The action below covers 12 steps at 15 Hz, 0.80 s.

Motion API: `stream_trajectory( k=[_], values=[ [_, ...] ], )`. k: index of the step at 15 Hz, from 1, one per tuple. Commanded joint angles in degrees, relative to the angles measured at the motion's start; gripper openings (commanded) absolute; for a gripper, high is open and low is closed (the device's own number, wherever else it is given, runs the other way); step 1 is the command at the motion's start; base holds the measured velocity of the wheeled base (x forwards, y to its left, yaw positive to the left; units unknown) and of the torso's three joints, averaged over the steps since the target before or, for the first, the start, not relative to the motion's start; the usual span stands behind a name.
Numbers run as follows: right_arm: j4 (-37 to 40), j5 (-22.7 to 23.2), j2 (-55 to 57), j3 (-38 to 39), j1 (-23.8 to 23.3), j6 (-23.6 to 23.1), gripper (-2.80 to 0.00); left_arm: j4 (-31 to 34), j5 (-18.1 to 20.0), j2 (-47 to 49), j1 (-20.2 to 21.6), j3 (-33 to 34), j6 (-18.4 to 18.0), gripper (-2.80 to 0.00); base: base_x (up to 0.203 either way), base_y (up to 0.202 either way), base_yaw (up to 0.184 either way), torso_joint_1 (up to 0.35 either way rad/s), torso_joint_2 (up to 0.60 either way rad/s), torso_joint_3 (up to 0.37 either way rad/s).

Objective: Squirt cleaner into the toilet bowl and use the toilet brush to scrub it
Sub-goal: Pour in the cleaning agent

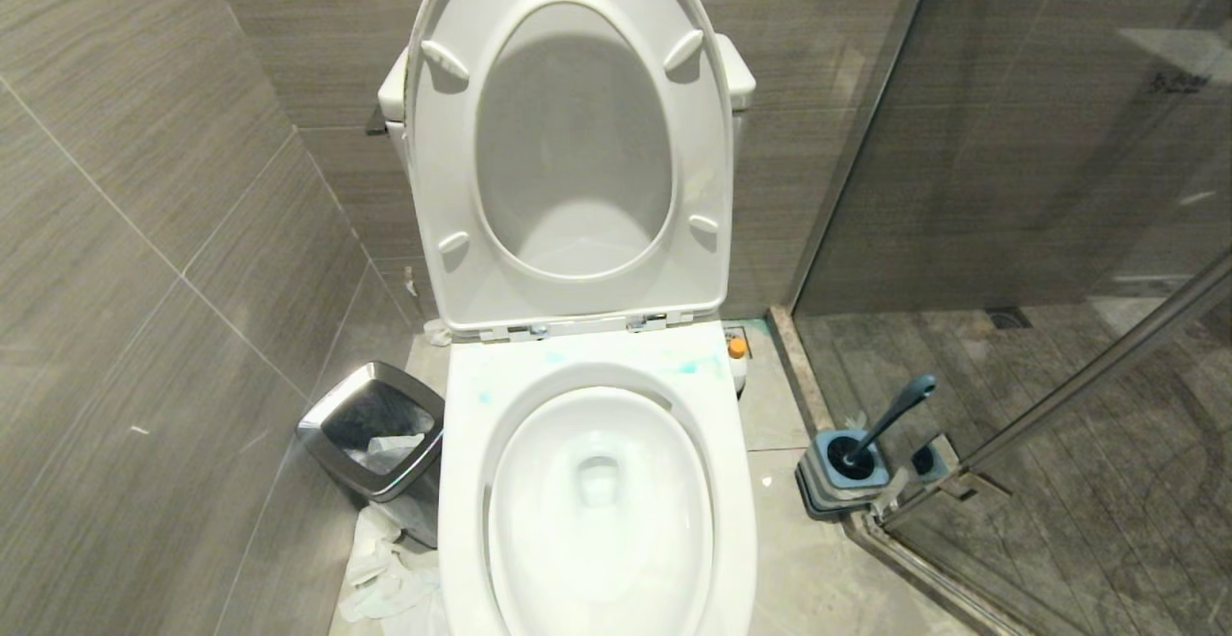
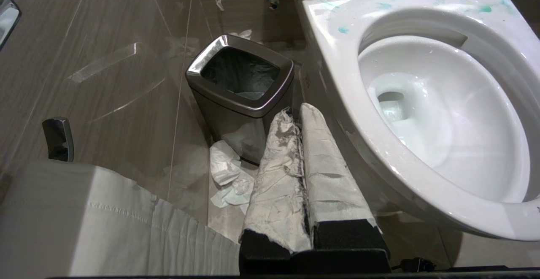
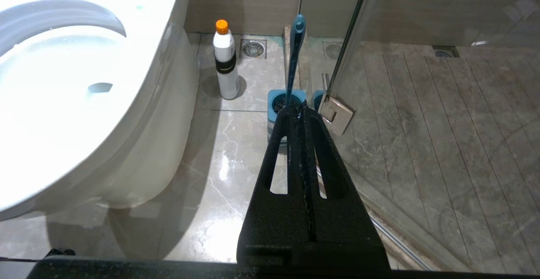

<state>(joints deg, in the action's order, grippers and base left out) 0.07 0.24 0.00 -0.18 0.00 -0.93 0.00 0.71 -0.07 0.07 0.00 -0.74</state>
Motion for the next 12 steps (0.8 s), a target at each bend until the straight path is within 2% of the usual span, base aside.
stream_trajectory(
  k=[1, 12],
  values=[
    [0.1, 0.02, 0.09, -0.08, 0.0, -0.03, -2.8, 0.0, 0.0, 0.16, 0.1, 0.0, 0.03, -2.8, 0.0, 0.0, 0.0, 0.0, 0.0, 0.0],
    [0.29, 0.02, 0.09, -0.09, 0.0, -0.03, -2.8, 0.0, -0.34, 0.07, 0.02, 0.08, 0.12, -2.8, 0.0, 0.0, 0.0, 0.0, 0.0, 0.0]
  ],
)
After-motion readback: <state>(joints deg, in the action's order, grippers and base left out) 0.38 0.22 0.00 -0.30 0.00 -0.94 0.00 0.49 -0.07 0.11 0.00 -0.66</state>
